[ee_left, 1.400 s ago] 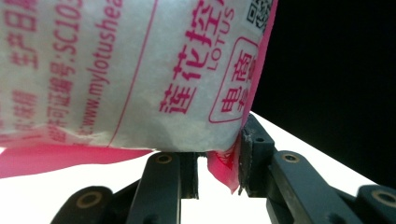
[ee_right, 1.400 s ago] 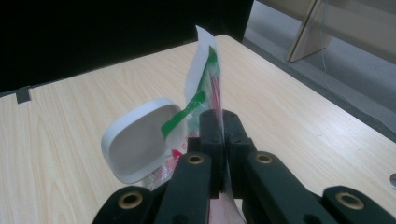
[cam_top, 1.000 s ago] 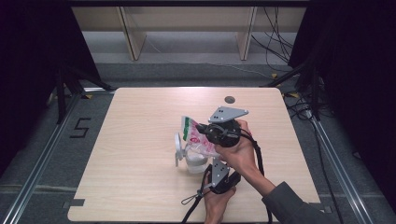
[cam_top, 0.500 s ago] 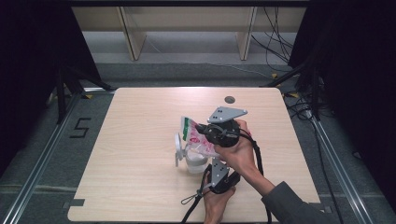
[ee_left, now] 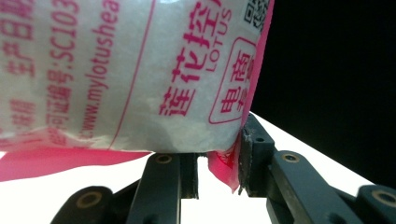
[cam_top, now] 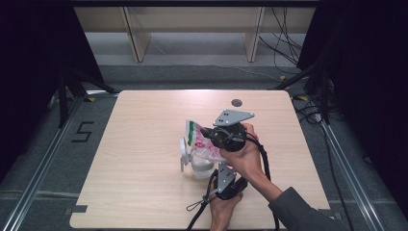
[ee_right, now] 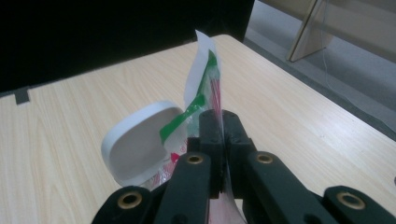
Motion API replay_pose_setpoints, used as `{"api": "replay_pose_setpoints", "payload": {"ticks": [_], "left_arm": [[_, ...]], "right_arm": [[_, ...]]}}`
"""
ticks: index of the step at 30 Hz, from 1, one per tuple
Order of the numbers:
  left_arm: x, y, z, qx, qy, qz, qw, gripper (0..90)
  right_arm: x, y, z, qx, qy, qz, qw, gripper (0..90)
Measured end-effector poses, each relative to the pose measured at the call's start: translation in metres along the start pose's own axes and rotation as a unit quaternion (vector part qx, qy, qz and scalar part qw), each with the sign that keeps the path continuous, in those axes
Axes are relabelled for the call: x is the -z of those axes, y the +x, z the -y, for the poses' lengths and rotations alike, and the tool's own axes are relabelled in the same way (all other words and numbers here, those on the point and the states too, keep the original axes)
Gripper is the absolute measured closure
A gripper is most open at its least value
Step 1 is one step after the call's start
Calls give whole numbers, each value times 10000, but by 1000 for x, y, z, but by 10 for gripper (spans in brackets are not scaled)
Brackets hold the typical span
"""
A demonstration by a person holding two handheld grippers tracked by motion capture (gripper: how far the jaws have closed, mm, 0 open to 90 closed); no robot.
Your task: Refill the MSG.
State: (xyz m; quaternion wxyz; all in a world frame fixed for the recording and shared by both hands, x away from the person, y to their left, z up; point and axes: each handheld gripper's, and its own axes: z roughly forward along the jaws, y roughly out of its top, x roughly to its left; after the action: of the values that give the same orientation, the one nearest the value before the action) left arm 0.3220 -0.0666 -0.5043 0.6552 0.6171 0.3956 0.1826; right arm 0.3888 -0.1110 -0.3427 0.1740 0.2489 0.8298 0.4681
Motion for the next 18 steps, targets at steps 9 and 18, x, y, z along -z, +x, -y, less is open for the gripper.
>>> {"api": "replay_pose_setpoints", "payload": {"ticks": [9, 18], "left_arm": [[-1, 0, 1, 10, -65, 23, 10000, 718], [1, 0, 0, -23, 5, -53, 10000, 718]], "right_arm": [[-2, 2, 1, 28, 23, 105, 9999, 897], [-2, 2, 0, 109, -56, 114, 9999, 897]]}}
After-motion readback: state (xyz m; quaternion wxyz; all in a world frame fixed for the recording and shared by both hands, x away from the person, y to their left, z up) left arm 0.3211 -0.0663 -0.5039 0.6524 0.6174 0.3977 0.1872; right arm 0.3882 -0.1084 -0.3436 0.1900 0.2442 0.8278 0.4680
